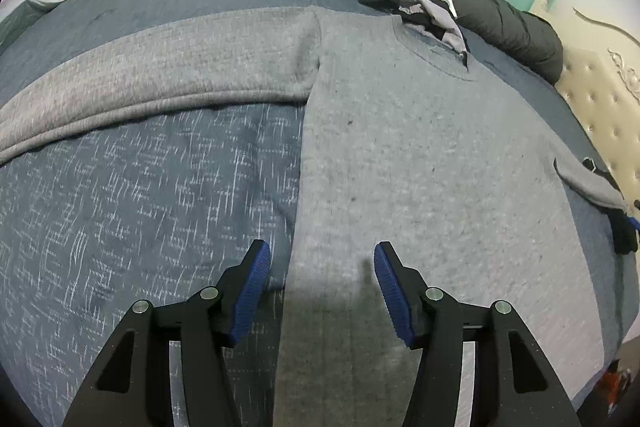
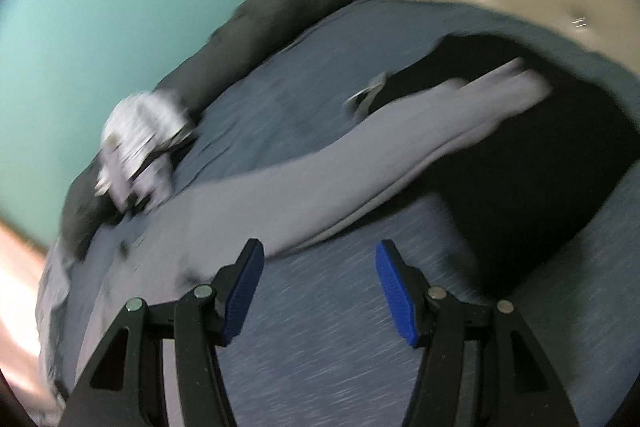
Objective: Fold clothes
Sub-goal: 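Move the right gripper to the black garment and grasp grey fabric beside it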
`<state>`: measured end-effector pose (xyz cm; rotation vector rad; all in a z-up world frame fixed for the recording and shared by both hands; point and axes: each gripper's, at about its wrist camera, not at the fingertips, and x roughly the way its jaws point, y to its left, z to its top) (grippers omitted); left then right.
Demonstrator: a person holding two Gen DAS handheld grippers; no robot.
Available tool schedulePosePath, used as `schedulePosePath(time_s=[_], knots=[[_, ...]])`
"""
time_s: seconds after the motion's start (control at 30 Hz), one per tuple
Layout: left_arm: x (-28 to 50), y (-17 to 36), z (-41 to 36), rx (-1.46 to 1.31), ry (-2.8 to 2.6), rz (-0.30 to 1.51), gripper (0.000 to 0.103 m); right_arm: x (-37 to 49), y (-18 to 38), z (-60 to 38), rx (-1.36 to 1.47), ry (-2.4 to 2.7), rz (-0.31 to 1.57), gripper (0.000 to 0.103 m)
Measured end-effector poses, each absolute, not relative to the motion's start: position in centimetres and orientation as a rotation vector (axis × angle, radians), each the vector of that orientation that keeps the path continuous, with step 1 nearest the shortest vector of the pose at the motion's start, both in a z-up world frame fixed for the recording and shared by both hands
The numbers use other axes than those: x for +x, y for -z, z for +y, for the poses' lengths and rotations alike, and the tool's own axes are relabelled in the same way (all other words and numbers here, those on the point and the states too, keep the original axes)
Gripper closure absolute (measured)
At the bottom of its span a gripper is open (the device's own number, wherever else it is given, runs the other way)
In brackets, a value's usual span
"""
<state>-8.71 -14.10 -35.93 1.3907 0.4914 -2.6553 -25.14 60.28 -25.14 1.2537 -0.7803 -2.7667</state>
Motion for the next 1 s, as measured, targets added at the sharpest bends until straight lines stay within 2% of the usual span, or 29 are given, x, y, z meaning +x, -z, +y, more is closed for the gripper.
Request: schedulePosePath(time_s=[0.07,0.27,0.47,0.8,0.9,0.97,1.0], knots=[[-8.5,36.1,-14.1,1.385,2.652,0.494,0.037,-25.6,24.9,63.3,1.267,2.823,-0.804,0.044],[-8.1,36.9,-14.4,1.379,2.632,0.528,0.036,-27.1,25.0,68.7,1.289,2.893,-0.878,0.041],[-7.9,37.4,-14.1,1.379,2.630,0.520,0.034,-29.0,26.2,70.5,1.262,2.856,-0.987,0.038],[-7.7,37.5,-14.1,1.369,2.629,0.522,0.032,-31.2,27.3,70.9,1.280,2.905,-0.983,0.039],[-7.5,37.5,-14.2,1.364,2.629,0.532,0.032,-31.7,27.4,70.6,1.320,2.930,-0.934,0.049],[-7.5,37.5,-14.2,1.363,2.629,0.532,0.032,-31.9,27.5,70.1,1.337,2.934,-0.884,0.076],[-7.5,37.5,-14.2,1.363,2.630,0.528,0.032,-31.8,27.4,69.9,1.322,2.936,-0.880,0.083]])
